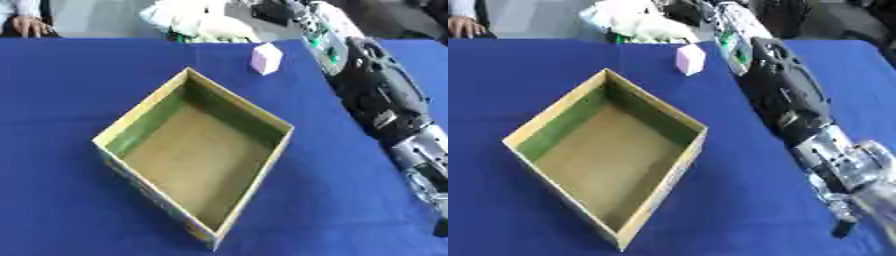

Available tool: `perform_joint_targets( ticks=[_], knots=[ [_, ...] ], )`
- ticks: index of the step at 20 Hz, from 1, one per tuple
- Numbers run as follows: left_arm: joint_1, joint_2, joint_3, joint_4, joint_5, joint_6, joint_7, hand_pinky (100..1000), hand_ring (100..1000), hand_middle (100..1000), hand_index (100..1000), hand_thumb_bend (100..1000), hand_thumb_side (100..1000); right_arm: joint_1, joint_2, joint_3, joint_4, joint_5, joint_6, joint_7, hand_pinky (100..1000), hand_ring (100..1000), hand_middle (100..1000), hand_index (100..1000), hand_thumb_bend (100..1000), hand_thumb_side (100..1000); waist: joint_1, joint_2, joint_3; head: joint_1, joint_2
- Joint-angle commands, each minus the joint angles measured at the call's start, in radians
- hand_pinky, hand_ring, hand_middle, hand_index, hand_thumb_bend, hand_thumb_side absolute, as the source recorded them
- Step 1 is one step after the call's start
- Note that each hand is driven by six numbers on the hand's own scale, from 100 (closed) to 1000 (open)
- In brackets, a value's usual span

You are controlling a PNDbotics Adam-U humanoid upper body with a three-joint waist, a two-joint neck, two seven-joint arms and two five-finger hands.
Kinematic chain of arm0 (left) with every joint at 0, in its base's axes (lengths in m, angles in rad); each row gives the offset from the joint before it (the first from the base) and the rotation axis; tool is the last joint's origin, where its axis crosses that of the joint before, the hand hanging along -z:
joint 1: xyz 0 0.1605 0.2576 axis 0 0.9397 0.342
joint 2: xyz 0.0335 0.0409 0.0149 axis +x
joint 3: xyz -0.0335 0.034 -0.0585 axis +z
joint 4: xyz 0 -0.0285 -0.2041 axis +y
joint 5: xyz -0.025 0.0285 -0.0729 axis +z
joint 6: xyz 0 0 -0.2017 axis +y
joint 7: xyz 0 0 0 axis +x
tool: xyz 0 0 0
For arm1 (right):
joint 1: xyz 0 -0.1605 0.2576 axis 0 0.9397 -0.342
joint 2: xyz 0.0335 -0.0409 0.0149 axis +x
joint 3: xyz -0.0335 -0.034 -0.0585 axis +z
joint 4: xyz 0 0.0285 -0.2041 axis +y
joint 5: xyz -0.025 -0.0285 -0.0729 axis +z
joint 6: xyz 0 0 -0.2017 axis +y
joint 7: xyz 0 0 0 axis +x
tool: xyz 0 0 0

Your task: Pick up objects on the table and place them in the box.

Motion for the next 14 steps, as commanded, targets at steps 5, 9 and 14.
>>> perform_joint_targets(
  ticks=[5,9,14],
  knots=[
    [-0.013,0.015,-0.001,-0.019,0.004,-0.002,-0.004,882,860,1000,682,100,860,-0.021,-0.015,-0.007,0.011,0.056,0.046,0.062,987,985,914,905,200,1000,0.008,-0.023,0.001,-0.001,-0.008],
    [-0.016,0.016,-0.001,-0.019,0.004,-0.002,-0.005,882,860,1000,682,100,860,-0.001,-0.028,0.017,0.031,0.084,0.071,0.097,1000,1000,929,926,210,1000,0.007,-0.022,0.005,-0.002,-0.008],
    [-0.017,0.015,-0.005,-0.019,0.008,-0.001,-0.009,881,860,1000,683,100,860,-0.015,-0.023,0.06,0.118,0.16,0.121,0.174,1000,1000,908,950,308,1000,0.008,-0.024,0.01,-0.005,-0.007]
  ],
)
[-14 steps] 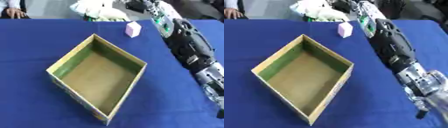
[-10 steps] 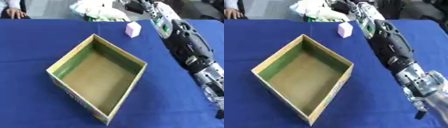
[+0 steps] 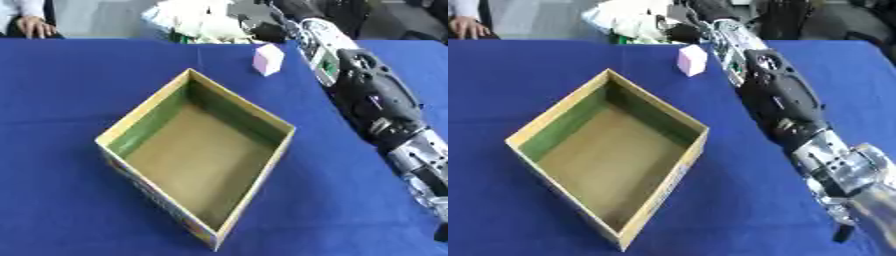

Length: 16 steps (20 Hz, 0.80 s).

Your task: Pick up objects on the table and place them in the box.

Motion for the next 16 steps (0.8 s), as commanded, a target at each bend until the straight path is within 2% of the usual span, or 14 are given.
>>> perform_joint_targets(
  ticks=[1,2,3,5,8,11,14,16],
  knots=[
    [-0.013,0.015,-0.003,-0.019,0.002,-0.001,-0.005,881,860,1000,683,100,860,-0.028,-0.025,0.009,0.029,0.053,0.01,0.048,1000,1000,901,951,377,1000,0.006,-0.021,0.001,-0.004,-0.007],
    [-0.013,0.015,-0.003,-0.019,0.003,0.0,-0.005,881,860,1000,683,100,860,-0.028,-0.023,0.01,0.037,0.067,0.003,0.062,1000,1000,904,955,418,1000,0.007,-0.021,0.002,-0.005,-0.007],
    [-0.013,0.015,-0.003,-0.019,0.003,0.0,-0.005,881,860,1000,683,100,860,-0.029,-0.022,0.009,0.043,0.08,-0.006,0.075,1000,1000,911,961,497,1000,0.007,-0.022,0.002,-0.005,-0.007],
    [-0.014,0.015,-0.004,-0.019,0.004,0.001,-0.006,881,860,1000,683,100,860,-0.031,-0.021,0.005,0.053,0.106,-0.029,0.101,1000,1000,924,969,541,951,0.008,-0.022,0.001,-0.004,-0.007],
    [-0.014,0.015,-0.005,-0.019,0.005,0.002,-0.008,881,861,1000,683,100,861,-0.034,-0.02,-0.012,0.063,0.15,-0.062,0.146,1000,1000,927,987,539,895,0.01,-0.022,0.001,-0.003,-0.007],
    [-0.014,0.015,-0.004,-0.019,0.005,0.004,-0.008,881,861,1000,683,100,861,-0.036,-0.018,-0.033,0.072,0.199,-0.083,0.194,1000,1000,931,1000,506,861,0.01,-0.022,0.001,-0.003,-0.008],
    [-0.013,0.014,-0.003,-0.019,0.004,0.007,-0.008,881,862,1000,683,100,863,-0.038,-0.016,-0.058,0.068,0.248,-0.099,0.243,1000,1000,930,1000,316,755,0.011,-0.023,0.001,-0.001,-0.009],
    [-0.012,0.013,-0.004,-0.019,0.003,0.009,-0.01,881,862,1000,682,100,862,-0.042,-0.012,-0.074,0.051,0.28,-0.103,0.275,1000,1000,925,1000,267,710,0.011,-0.024,0.001,-0.001,-0.01]
  ],
)
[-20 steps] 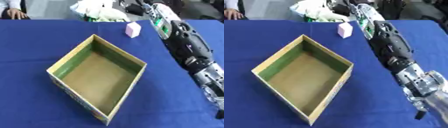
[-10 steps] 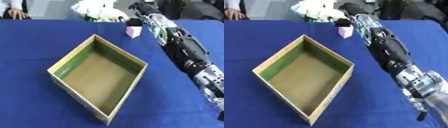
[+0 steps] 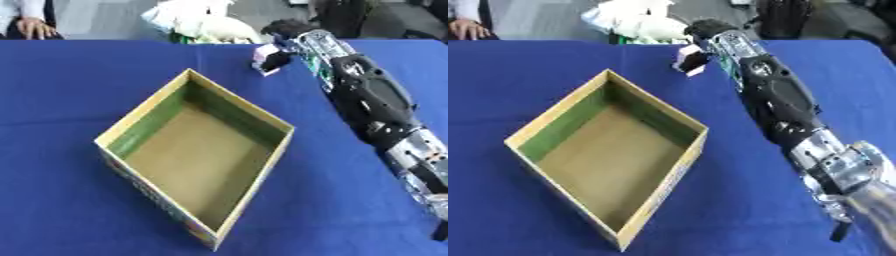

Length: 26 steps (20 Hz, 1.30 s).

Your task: Pick up objects on the table and place them in the box.

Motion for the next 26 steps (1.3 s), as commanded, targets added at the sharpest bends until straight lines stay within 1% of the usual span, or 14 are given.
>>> perform_joint_targets(
  ticks=[1,2,3,4,8,13,15,17,18,19,20,23,24,26],
  knots=[
    [-0.009,0.013,0.0,-0.019,0.0,0.004,-0.002,881,862,1000,683,100,862,-0.031,-0.016,-0.035,-0.039,0.054,-0.008,0.05,1000,1000,924,1000,267,709,0.007,-0.022,0.0,-0.001,-0.011],
    [-0.009,0.013,-0.001,-0.019,0.0,0.004,-0.002,881,862,1000,683,100,862,-0.032,-0.015,-0.041,-0.052,0.067,-0.007,0.064,1000,1000,925,1000,237,691,0.007,-0.022,0.001,-0.001,-0.012],
    [-0.009,0.013,-0.001,-0.019,-0.001,0.004,-0.002,881,862,1000,683,100,862,-0.033,-0.015,-0.045,-0.065,0.081,-0.005,0.076,1000,1000,926,1000,236,692,0.008,-0.022,0.001,-0.001,-0.012],
    [-0.008,0.013,-0.001,-0.019,-0.001,0.004,-0.002,881,862,1000,682,100,862,-0.033,-0.018,-0.045,-0.077,0.096,0.002,0.084,1000,1000,926,1000,199,680,0.008,-0.021,0.002,-0.002,-0.012],
    [-0.008,0.013,-0.001,-0.019,-0.001,0.004,-0.003,882,862,1000,682,100,863,-0.031,-0.017,-0.048,-0.088,0.157,0.017,0.092,1000,1000,928,1000,177,665,0.006,-0.018,0.004,-0.003,-0.011],
    [-0.009,0.013,-0.002,-0.019,-0.003,0.005,-0.004,883,863,1000,681,100,866,-0.035,-0.012,-0.063,-0.077,0.177,0.018,0.09,1000,1000,926,1000,174,655,0.001,-0.009,0.008,-0.005,-0.014],
    [-0.009,0.014,-0.002,-0.019,-0.005,0.006,-0.005,883,864,1000,680,100,867,-0.035,-0.012,-0.069,-0.068,0.17,0.02,0.093,1000,1000,929,1000,214,662,-0.002,-0.004,0.011,-0.005,-0.016],
    [-0.009,0.014,-0.002,-0.019,-0.007,0.007,-0.006,884,864,1000,679,100,869,-0.034,-0.012,-0.074,-0.059,0.163,0.024,0.092,1000,1000,928,1000,375,719,-0.004,0.0,0.012,-0.004,-0.018],
    [-0.009,0.014,-0.002,-0.019,-0.008,0.008,-0.006,885,864,1000,679,100,868,-0.035,-0.013,-0.077,-0.056,0.162,0.029,0.088,1000,1000,927,1000,661,819,-0.005,0.002,0.013,-0.004,-0.019],
    [-0.009,0.014,-0.002,-0.019,-0.008,0.008,-0.007,885,864,1000,679,100,867,-0.035,-0.015,-0.079,-0.054,0.168,0.038,0.082,1000,1000,927,1000,744,847,-0.006,0.004,0.014,-0.004,-0.02],
    [-0.009,0.014,-0.002,-0.019,-0.009,0.008,-0.007,885,865,1000,678,100,867,-0.036,-0.015,-0.081,-0.052,0.174,0.045,0.075,1000,1000,923,1000,782,859,-0.007,0.006,0.015,-0.004,-0.021],
    [-0.009,0.014,-0.004,-0.019,-0.01,0.009,-0.009,886,866,1000,677,100,864,-0.036,-0.014,-0.085,-0.052,0.179,0.057,0.059,1000,998,901,1000,744,830,-0.007,0.01,0.017,-0.004,-0.022],
    [-0.009,0.013,-0.004,-0.019,-0.011,0.01,-0.01,886,866,1000,677,100,864,-0.036,-0.014,-0.086,-0.051,0.175,0.059,0.055,1000,998,901,1000,744,830,-0.007,0.011,0.018,-0.004,-0.023],
    [-0.007,0.012,-0.004,-0.019,-0.012,0.011,-0.011,887,866,1000,677,100,864,-0.035,-0.016,-0.091,-0.044,0.164,0.063,0.052,1000,972,887,1000,638,788,-0.006,0.013,0.02,-0.005,-0.025]
  ],
)
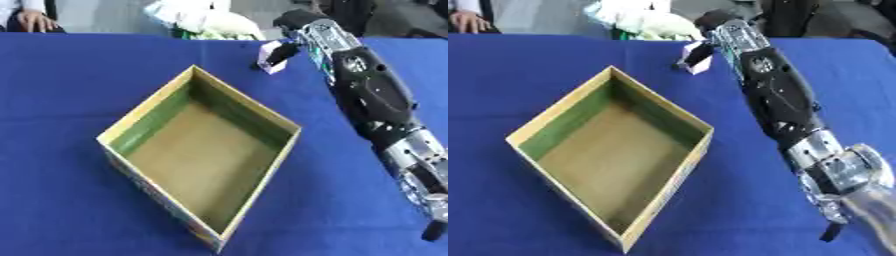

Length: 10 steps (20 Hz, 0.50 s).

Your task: Pick up objects on the table and place them in the box.

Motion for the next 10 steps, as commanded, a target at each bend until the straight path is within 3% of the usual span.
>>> perform_joint_targets(
  ticks=[1,4,10],
  knots=[
    [-0.007,0.012,-0.001,-0.019,-0.007,0.003,-0.003,887,866,1000,676,100,864,-0.022,-0.026,-0.016,0.002,-0.007,0.01,-0.012,1000,961,884,1000,592,771,0.007,-0.014,0.002,-0.004,-0.017],
    [-0.007,0.011,-0.003,-0.019,-0.006,0.003,-0.004,887,867,1000,677,100,863,-0.023,-0.027,-0.017,0.012,-0.013,0.011,-0.016,1000,957,886,1000,520,739,0.009,-0.012,0.003,-0.004,-0.017],
    [-0.008,0.012,-0.004,-0.019,-0.004,0.002,-0.007,887,866,1000,677,100,849,-0.023,-0.028,-0.019,0.026,-0.009,0.011,-0.013,1000,964,889,1000,551,744,0.011,-0.013,0.012,-0.007,-0.019]
  ],
)
